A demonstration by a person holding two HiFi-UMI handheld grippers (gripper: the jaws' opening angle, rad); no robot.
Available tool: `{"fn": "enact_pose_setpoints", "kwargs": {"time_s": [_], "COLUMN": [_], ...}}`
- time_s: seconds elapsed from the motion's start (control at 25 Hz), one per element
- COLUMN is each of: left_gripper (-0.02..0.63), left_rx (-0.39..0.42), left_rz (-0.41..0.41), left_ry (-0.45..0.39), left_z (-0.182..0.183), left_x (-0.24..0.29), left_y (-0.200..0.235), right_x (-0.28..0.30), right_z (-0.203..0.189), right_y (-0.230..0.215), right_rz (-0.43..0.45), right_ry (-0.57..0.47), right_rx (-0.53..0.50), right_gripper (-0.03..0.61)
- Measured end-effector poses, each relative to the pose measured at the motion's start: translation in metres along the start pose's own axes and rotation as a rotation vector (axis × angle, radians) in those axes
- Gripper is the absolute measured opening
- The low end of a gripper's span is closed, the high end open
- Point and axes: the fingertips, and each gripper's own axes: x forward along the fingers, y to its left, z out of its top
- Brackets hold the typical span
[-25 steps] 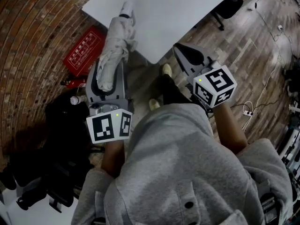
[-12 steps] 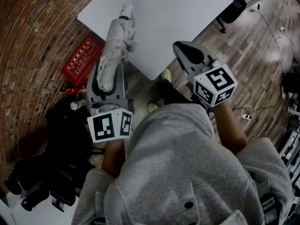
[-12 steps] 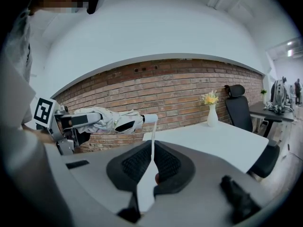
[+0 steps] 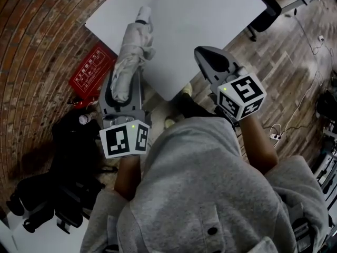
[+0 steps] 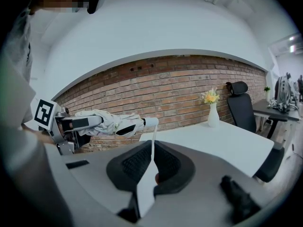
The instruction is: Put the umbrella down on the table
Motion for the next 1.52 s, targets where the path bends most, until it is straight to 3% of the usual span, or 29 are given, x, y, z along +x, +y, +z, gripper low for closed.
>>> {"fn": "enact_pose_setpoints", "kwargs": {"time_s": [0.76,1.52], "left_gripper": [0.229,0.229], "left_rx": [0.039,0.049], "left_rz": [0.033,0.047], "left_ry": [0.048,0.144], "left_z": [-0.008,-0.058], "left_x": [0.057,0.107], "left_y": [-0.025,-0.04], "right_x": [0.011,0.016], "right_z": [0.02,0.015], "right_y": [-0.061,-0.109], "right_rz": [0.037,0.046], "right_ry": [-0.046,-0.027], "right_rx": [0.01,0.019], "right_gripper": [0.032,0.032]}}
